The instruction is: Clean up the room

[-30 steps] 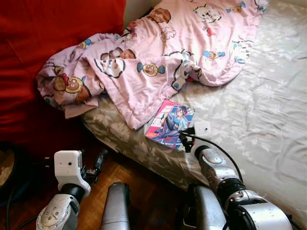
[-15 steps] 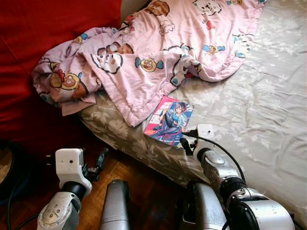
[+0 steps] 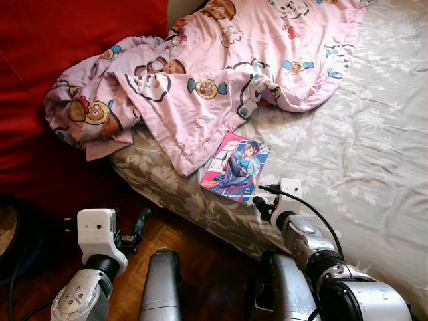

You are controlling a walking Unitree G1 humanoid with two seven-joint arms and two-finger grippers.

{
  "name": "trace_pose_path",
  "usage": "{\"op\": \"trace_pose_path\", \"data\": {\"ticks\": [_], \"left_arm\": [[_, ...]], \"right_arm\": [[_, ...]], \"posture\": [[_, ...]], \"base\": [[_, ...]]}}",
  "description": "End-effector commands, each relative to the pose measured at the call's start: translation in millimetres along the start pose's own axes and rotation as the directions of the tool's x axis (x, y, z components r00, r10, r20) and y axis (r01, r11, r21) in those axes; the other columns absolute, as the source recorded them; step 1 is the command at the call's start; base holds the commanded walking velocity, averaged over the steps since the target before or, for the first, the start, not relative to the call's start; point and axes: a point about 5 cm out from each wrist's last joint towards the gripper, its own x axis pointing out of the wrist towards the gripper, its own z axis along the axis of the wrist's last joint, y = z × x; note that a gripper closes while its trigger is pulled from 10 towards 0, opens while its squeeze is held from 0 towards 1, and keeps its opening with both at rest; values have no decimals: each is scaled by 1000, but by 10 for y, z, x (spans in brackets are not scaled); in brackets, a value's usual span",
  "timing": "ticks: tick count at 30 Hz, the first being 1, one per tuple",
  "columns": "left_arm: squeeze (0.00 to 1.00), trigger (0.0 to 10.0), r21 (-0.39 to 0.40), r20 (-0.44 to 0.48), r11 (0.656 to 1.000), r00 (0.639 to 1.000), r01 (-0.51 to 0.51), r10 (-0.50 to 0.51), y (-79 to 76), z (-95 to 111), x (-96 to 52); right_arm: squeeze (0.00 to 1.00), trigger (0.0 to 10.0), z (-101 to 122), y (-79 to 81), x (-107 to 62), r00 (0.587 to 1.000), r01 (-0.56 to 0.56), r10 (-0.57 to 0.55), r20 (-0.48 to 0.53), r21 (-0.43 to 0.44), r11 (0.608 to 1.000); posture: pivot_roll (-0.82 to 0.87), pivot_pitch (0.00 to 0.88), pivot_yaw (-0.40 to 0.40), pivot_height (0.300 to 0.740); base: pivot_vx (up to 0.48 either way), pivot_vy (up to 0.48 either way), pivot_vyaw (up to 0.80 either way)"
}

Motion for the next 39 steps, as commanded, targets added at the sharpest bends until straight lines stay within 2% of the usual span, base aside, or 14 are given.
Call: {"op": "trace_pose_path", "data": {"ticks": [1, 4, 5, 6, 7, 12, 13, 14, 15, 18, 39], "left_arm": [[0, 10000, 18, -11, 1000, 1000, -4, 4, 23, 7, -47], [0, 10000, 21, -12, 1000, 1000, -4, 4, 24, 7, -49], [0, 10000, 21, -12, 1000, 1000, -4, 4, 23, 8, -49], [0, 10000, 21, -12, 1000, 1000, -3, 4, 23, 8, -50], [0, 10000, 22, -12, 1000, 1000, -2, 2, 19, 9, -50], [0, 10000, 24, -13, 1000, 1000, -1, 1, 20, 14, -49], [0, 10000, 25, -13, 1000, 1000, -1, 1, 19, 15, -50], [0, 10000, 25, -13, 1000, 1000, -1, 1, 20, 15, -48], [0, 10000, 27, -12, 1000, 1000, 1, 0, 14, 17, -45], [0, 10000, 27, -12, 1000, 1000, 3, -3, 9, 15, -39], [0, 10000, 32, -17, 999, 1000, 0, 0, 24, -9, 9]], "right_arm": [[0, 0, -193, -8, -22, 998, 2, 1, -65, 43, 999], [0, 196, -229, 12, -25, 997, -10, 13, -72, 40, 999], [0, 1922, -244, 17, -26, 997, -15, 18, -79, 34, 999], [0, 1922, -255, 21, -28, 996, -19, 21, -84, 31, 999], [0, 10000, -277, 14, -32, 996, -14, 15, -93, 19, 1000], [0, 10000, -277, -10, -37, 997, -6, 9, -79, 35, 999], [0, 4431, -267, -8, -36, 997, -11, 14, -72, 38, 999], [0, 2000, -253, -4, -34, 998, -15, 17, -63, 37, 999], [0, 0, -218, 13, -28, 999, -28, 29, -45, 34, 999], [0, 0, -214, 28, -25, 998, -33, 33, -50, 7, 999], [0, 0, -208, 53, -22, 999, -38, 37, -33, -16, 999]], "posture": [[224, 324, 37, 590], [225, 323, 38, 590], [225, 323, 38, 590], [225, 323, 39, 590], [225, 323, 39, 590], [228, 323, 41, 590], [228, 323, 41, 590], [228, 322, 42, 590], [228, 322, 42, 590], [228, 321, 43, 590], [222, 301, 43, 590]], "base": [[0, 0, 0], [0, 0, 0], [0, 0, 0], [0, 0, 0], [0, 0, 0], [0, 0, 0], [0, 0, 0], [0, 0, 0], [0, 0, 0], [0, 0, 0], [0, 0, 0]]}}
